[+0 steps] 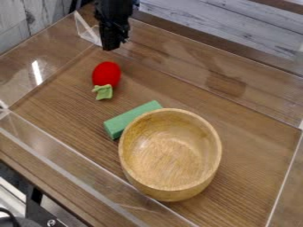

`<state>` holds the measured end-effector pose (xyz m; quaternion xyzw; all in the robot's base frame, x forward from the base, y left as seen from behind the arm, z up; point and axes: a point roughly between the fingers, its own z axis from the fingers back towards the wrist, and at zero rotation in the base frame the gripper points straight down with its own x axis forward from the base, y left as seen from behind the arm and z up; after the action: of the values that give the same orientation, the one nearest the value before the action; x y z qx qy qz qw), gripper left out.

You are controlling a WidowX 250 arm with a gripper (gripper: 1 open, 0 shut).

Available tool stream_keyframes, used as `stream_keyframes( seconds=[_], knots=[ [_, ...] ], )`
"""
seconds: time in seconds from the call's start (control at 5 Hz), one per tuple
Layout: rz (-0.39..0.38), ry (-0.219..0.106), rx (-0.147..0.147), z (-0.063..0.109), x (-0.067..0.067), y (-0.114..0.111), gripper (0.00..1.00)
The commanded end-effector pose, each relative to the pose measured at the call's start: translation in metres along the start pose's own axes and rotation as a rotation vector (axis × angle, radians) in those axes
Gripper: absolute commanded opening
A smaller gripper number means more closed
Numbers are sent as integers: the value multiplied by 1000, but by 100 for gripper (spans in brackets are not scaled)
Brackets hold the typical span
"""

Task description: Move the red object to the left side of the table

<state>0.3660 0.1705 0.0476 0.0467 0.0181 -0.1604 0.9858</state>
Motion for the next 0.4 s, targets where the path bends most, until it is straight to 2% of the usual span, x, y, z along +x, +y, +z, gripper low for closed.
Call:
stream_keyframes(
  seconds=[0.0,0.2],
  knots=[
    [62,-33,42,18,2,18,0],
    [89,-20,34,24,2,14,100]
  ],
)
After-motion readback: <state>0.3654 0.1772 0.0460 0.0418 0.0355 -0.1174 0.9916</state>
